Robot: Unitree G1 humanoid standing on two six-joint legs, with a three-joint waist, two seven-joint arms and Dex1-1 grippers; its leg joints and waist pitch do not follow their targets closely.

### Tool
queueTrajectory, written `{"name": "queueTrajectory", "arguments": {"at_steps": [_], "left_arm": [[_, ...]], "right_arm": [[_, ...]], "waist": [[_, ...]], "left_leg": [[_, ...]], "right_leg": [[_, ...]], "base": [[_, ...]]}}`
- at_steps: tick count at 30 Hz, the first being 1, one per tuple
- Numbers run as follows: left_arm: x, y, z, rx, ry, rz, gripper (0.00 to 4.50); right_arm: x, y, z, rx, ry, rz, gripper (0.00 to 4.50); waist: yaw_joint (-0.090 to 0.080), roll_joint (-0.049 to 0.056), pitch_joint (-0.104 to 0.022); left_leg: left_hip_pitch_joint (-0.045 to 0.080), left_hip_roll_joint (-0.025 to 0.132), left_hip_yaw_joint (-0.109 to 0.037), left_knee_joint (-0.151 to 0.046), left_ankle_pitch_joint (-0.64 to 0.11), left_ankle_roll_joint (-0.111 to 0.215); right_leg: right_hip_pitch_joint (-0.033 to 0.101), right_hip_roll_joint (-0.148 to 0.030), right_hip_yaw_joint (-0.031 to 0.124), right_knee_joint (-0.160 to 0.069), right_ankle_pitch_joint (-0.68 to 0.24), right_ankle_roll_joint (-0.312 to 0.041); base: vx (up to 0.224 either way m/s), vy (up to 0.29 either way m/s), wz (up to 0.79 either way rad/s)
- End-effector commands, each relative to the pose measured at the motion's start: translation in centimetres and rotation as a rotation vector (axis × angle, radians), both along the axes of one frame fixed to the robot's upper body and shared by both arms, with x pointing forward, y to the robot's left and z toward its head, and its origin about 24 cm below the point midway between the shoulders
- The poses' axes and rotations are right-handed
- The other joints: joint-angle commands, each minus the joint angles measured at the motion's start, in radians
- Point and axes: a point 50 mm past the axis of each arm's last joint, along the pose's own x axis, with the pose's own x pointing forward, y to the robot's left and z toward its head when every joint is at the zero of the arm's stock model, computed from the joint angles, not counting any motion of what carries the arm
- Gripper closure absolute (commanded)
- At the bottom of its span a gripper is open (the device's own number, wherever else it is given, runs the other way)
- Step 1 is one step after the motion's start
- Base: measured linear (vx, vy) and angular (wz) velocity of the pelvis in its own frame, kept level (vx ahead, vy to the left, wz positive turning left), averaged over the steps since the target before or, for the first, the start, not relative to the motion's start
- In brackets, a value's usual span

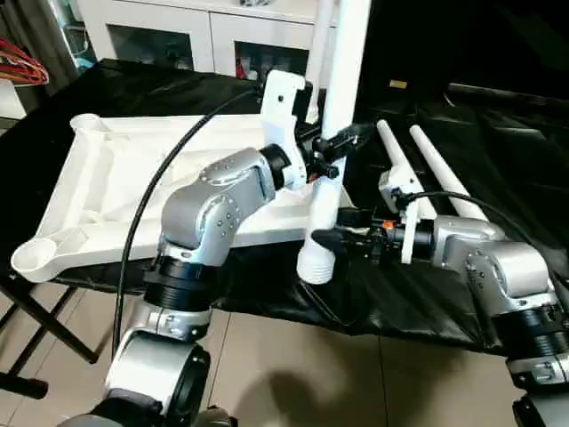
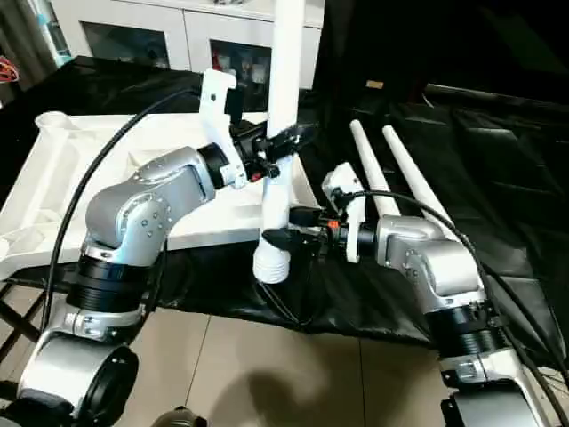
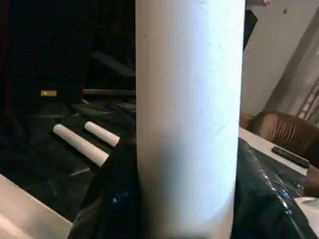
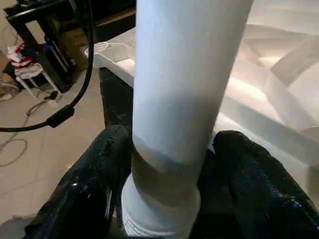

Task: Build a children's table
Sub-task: Rotate leg to tighten

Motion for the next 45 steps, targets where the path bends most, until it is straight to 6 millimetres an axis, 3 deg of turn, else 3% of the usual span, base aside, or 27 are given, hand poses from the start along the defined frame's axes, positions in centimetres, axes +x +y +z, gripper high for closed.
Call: {"name": "queueTrajectory", "arguments": {"at_steps": [1, 3, 28, 39, 45], "left_arm": [[-0.6, -0.8, 1.5, -0.012, -0.067, -0.044, 2.75], [-0.7, -0.9, 1.5, -0.012, -0.071, -0.055, 2.75], [-1.8, -1.6, 1.1, 0.018, -0.073, -0.16, 2.75], [-1.8, -1.6, 1.2, 0.022, -0.075, -0.172, 2.75], [-1.7, -1.6, 1.3, 0.026, -0.077, -0.17, 2.75]], "right_arm": [[0.1, 0.2, 0.0, -0.002, 0.015, 0.018, 1.36], [0.0, 0.2, -0.3, 0.003, 0.031, 0.024, 1.36], [-0.4, 0.8, -0.7, 0.038, 0.036, 0.06, 1.36], [-0.6, 0.7, -0.9, 0.044, 0.047, 0.069, 2.36], [-0.5, 0.7, -0.9, 0.05, 0.05, 0.067, 2.52]], "waist": [[-0.001, -0.007, -0.072], [0.0, -0.012, -0.072], [0.0, -0.001, -0.073], [0.0, 0.003, -0.073], [0.0, 0.004, -0.073]], "left_leg": [[0.011, 0.057, -0.019, -0.055, -0.03, 0.062], [0.012, 0.057, -0.019, -0.055, -0.027, 0.062], [0.013, 0.057, -0.021, -0.056, -0.043, 0.048], [0.013, 0.058, -0.022, -0.056, -0.049, 0.044], [0.013, 0.057, -0.022, -0.056, -0.054, 0.043]], "right_leg": [[0.059, -0.093, 0.055, -0.065, 0.058, -0.242], [0.059, -0.093, 0.055, -0.064, 0.062, -0.242], [0.06, -0.092, 0.055, -0.064, 0.073, -0.246], [0.061, -0.092, 0.054, -0.063, 0.079, -0.249], [0.061, -0.092, 0.054, -0.064, 0.082, -0.253]], "base": [[0.0, 0.0, 0.0], [0.0, 0.0, 0.0], [0.0, 0.0, 0.0], [0.0, 0.0, 0.0], [0.0, 0.0, 0.0]]}}
